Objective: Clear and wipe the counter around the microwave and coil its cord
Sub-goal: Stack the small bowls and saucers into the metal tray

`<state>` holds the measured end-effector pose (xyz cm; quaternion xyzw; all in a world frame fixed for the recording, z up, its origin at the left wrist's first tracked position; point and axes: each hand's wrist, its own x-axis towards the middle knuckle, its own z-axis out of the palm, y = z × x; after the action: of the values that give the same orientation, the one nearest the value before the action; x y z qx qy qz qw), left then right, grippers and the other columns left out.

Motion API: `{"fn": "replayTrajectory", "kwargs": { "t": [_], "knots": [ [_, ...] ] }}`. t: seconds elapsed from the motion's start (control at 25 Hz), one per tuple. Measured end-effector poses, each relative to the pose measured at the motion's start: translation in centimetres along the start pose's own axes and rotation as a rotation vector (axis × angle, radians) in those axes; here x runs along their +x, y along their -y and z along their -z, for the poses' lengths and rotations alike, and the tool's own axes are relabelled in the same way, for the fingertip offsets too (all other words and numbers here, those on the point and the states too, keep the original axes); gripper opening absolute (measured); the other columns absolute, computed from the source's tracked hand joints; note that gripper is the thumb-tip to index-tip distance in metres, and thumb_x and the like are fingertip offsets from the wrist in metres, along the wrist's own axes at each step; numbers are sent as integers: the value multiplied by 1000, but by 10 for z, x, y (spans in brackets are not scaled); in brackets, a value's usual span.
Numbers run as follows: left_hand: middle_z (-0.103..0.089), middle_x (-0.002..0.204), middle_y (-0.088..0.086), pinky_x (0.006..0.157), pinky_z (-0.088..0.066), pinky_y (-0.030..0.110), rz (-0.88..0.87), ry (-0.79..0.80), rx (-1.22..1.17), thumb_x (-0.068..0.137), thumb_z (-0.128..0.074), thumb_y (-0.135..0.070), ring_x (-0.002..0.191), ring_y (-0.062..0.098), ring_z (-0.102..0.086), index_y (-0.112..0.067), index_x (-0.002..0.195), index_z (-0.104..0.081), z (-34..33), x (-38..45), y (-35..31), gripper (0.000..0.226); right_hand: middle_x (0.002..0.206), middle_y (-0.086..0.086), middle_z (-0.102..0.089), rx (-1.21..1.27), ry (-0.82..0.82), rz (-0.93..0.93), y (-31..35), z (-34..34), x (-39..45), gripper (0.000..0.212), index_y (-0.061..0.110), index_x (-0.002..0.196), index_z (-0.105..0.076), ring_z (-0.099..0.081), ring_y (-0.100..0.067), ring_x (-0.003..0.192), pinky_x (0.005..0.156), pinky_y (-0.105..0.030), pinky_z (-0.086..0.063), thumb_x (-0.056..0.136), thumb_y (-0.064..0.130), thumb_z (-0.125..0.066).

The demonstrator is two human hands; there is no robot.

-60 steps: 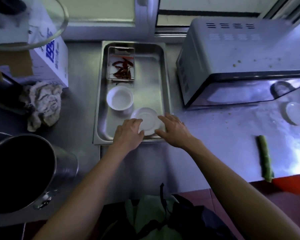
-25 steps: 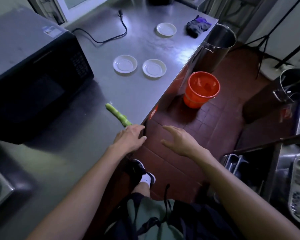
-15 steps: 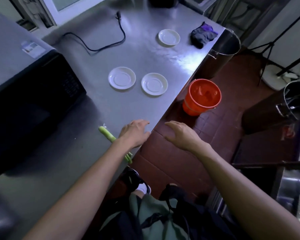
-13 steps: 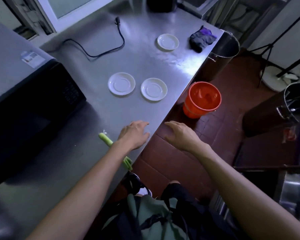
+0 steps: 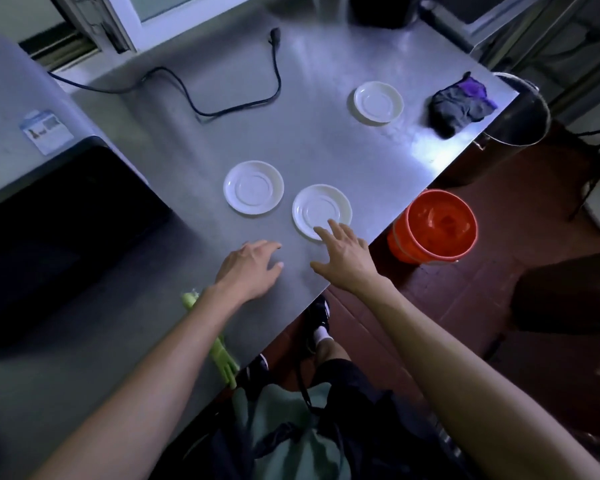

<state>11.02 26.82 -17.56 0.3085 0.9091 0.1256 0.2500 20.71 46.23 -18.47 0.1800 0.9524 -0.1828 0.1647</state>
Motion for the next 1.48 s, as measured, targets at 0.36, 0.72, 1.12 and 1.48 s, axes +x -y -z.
{"fn": "replayTrajectory", "kwargs": {
  "t": [0.36, 0.72, 1.12, 1.48],
  "knots": [
    [-48, 146, -5, 108, -41, 40, 200, -25, -80, 95, -54, -39, 132, 20, -46, -25, 139, -50, 4, 60, -20, 47, 166, -6, 7, -160, 95, 165, -29, 8, 107, 105, 35, 154, -6, 10, -37, 151, 115, -64, -11, 72, 71, -60],
    [-52, 139, -6, 101, -45, 43, 286, -49, -162, 94, -55, -35, 124, 21, -51, -23, 137, -52, 1, 88, -26, 44, 165, -6, 15, -234, 166, 271, -37, 7, 134, 115, 37, 155, 1, 15, -42, 149, 113, -67, -13, 68, 75, -64],
    [-43, 148, -1, 101, -44, 50, 291, -192, -95, 90, -60, -28, 138, 24, -34, -21, 140, -48, 13, 126, 4, 52, 162, -5, -3, -217, 122, 239, -37, 19, 171, 111, 37, 152, -12, -7, -41, 146, 105, -57, -30, 62, 73, -66],
    [11, 164, -1, 112, -13, 66, 390, -69, 41, 72, -63, -69, 149, 30, 14, -39, 153, -4, 12, 181, 29, 105, 162, -5, -4, -88, 45, 195, -32, 20, 191, 110, 41, 150, -12, -9, -38, 146, 105, -55, -31, 61, 76, -64]
  ]
}}
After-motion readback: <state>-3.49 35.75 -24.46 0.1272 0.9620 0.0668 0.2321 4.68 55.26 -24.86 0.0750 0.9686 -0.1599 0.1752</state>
